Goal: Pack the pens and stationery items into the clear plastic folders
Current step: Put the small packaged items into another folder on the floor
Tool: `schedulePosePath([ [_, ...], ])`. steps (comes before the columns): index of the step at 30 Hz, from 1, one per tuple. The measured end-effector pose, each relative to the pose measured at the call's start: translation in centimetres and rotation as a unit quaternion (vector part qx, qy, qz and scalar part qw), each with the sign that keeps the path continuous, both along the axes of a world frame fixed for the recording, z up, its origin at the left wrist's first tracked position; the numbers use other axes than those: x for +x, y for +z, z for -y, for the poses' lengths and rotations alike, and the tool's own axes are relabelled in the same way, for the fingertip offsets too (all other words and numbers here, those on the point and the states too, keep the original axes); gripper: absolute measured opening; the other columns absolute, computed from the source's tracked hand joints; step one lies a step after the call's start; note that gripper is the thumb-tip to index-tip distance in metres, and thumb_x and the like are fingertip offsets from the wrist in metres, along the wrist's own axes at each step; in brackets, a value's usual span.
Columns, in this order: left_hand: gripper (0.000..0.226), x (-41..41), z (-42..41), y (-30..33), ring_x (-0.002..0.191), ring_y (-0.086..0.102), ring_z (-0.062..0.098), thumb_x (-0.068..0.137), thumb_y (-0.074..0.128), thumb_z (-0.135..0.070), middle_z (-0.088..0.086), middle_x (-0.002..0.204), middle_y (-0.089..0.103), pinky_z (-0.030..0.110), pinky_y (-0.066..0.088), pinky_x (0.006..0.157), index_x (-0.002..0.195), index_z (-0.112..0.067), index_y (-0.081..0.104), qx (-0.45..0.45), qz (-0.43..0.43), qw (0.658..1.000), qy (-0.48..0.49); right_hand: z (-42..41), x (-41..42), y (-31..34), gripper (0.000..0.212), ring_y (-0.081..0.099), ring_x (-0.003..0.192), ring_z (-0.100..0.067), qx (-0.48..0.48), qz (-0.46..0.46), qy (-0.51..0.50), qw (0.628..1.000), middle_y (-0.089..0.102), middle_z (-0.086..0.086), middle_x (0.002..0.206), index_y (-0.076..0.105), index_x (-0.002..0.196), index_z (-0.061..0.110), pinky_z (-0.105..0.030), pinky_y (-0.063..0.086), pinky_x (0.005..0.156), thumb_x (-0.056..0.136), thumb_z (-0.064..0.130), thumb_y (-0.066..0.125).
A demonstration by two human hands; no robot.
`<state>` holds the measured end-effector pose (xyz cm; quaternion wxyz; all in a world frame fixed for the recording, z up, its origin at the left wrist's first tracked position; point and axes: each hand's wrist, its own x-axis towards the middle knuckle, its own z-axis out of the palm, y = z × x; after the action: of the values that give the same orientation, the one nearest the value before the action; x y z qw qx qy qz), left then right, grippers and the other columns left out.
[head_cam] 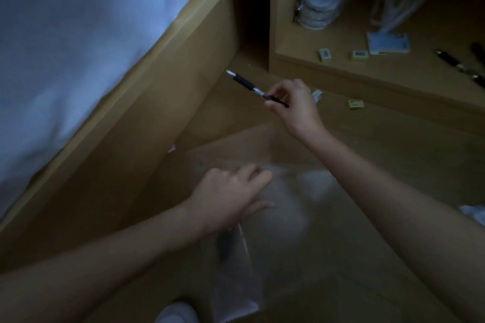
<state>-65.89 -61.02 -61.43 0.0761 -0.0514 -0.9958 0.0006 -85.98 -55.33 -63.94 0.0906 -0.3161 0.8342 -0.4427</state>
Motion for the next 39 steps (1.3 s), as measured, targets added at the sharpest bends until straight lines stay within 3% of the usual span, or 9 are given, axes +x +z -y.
schedulePosePath([
  [2, 0.037, -2.0, -0.6, -0.1, 0.044, 0.058, 0.025, 0.083, 0.034, -0.058, 0.003, 0.075, 0.062, 0.019, 0.027, 0.037, 0.092, -0.022, 0.038, -0.001, -0.009, 1.0, -0.015, -4.4, -0.8, 0.1, 0.014, 0.048, 0.069, -0.003, -0.046, 0.081, -0.042, 0.995, 0.052, 0.001, 0.082, 0.065, 0.093, 0.006, -0.008, 0.036, 0.064, 0.08, 0.003, 0.07],
  [8, 0.041, -8.6, -3.6, 0.9, 0.044, 0.055, 0.025, 0.088, 0.033, -0.059, 0.005, 0.075, 0.06, 0.021, 0.029, 0.036, 0.089, -0.019, 0.042, 0.0, -0.023, 0.994, -0.103, -17.6, -0.6, -0.5, 0.011, 0.054, 0.055, -0.002, -0.028, 0.245, -0.138, 0.959, 0.055, -0.001, 0.071, 0.061, 0.096, 0.003, -0.014, 0.045, 0.05, 0.086, 0.004, 0.066],
  [12, 0.042, -12.1, -6.3, 1.7, 0.044, 0.054, 0.019, 0.088, 0.034, -0.06, 0.003, 0.075, 0.061, 0.017, 0.023, 0.034, 0.089, -0.019, 0.043, -0.007, -0.025, 0.986, -0.163, -22.3, 0.9, -1.4, 0.013, 0.055, 0.038, 0.0, 0.013, 0.34, -0.182, 0.923, 0.056, -0.007, 0.066, 0.056, 0.079, 0.008, -0.016, 0.048, 0.042, 0.086, 0.001, 0.065],
  [19, 0.05, -14.0, -9.3, 1.9, 0.04, 0.053, 0.022, 0.089, 0.035, -0.062, 0.005, 0.074, 0.061, 0.022, 0.033, 0.031, 0.086, -0.014, 0.051, -0.022, -0.036, 0.973, -0.229, -23.4, 2.5, -3.3, 0.017, 0.058, 0.053, -0.019, 0.076, 0.476, -0.19, 0.855, 0.057, -0.012, 0.063, 0.052, 0.077, 0.005, -0.025, 0.052, 0.043, 0.089, -0.006, 0.058],
  [24, 0.047, -13.3, -9.3, 1.7, 0.04, 0.053, 0.022, 0.087, 0.03, -0.062, 0.004, 0.077, 0.061, 0.02, 0.032, 0.03, 0.087, -0.017, 0.045, -0.019, -0.043, 0.972, -0.23, -23.0, 3.0, -4.1, 0.018, 0.057, 0.057, -0.017, 0.059, 0.466, -0.186, 0.863, 0.058, -0.011, 0.074, 0.052, 0.096, 0.009, -0.024, 0.051, 0.052, 0.088, -0.006, 0.057],
  [29, 0.048, -12.7, -8.0, 1.7, 0.041, 0.051, 0.017, 0.089, 0.027, -0.062, 0.003, 0.081, 0.062, 0.024, 0.037, 0.026, 0.088, -0.018, 0.045, -0.01, -0.037, 0.975, -0.221, -23.4, 1.5, -3.3, 0.017, 0.06, 0.061, -0.016, -0.009, 0.438, -0.198, 0.877, 0.059, -0.01, 0.076, 0.052, 0.087, 0.008, -0.026, 0.053, 0.058, 0.088, -0.008, 0.055],
  [32, 0.051, -12.7, -7.6, 1.8, 0.038, 0.043, 0.013, 0.089, 0.027, -0.062, 0.002, 0.076, 0.062, 0.016, 0.025, 0.027, 0.085, -0.016, 0.049, -0.022, -0.019, 0.976, -0.217, -23.8, 0.4, -2.4, 0.016, 0.06, 0.059, -0.014, -0.038, 0.405, -0.226, 0.885, 0.058, -0.01, 0.072, 0.054, 0.086, 0.009, -0.023, 0.052, 0.057, 0.089, -0.007, 0.055],
  [35, 0.05, -13.4, -7.5, 2.4, 0.039, 0.035, 0.01, 0.088, 0.028, -0.062, 0.001, 0.074, 0.062, 0.009, 0.013, 0.033, 0.083, -0.017, 0.049, -0.036, -0.006, 0.977, -0.212, -24.8, -1.5, -2.0, 0.015, 0.057, 0.061, -0.015, -0.042, 0.347, -0.279, 0.894, 0.057, -0.01, 0.074, 0.056, 0.086, 0.008, -0.025, 0.049, 0.06, 0.089, -0.007, 0.053],
  [39, 0.059, -15.1, -7.9, 2.9, 0.041, 0.046, 0.015, 0.088, 0.022, -0.067, 0.001, 0.076, 0.062, 0.014, 0.021, 0.034, 0.086, -0.016, 0.05, -0.061, -0.004, 0.977, -0.204, -26.2, -4.3, -1.2, 0.022, 0.057, 0.08, -0.019, 0.045, 0.2, -0.33, 0.922, 0.058, -0.006, 0.085, 0.06, 0.11, 0.003, -0.017, 0.042, 0.064, 0.089, -0.002, 0.056],
])
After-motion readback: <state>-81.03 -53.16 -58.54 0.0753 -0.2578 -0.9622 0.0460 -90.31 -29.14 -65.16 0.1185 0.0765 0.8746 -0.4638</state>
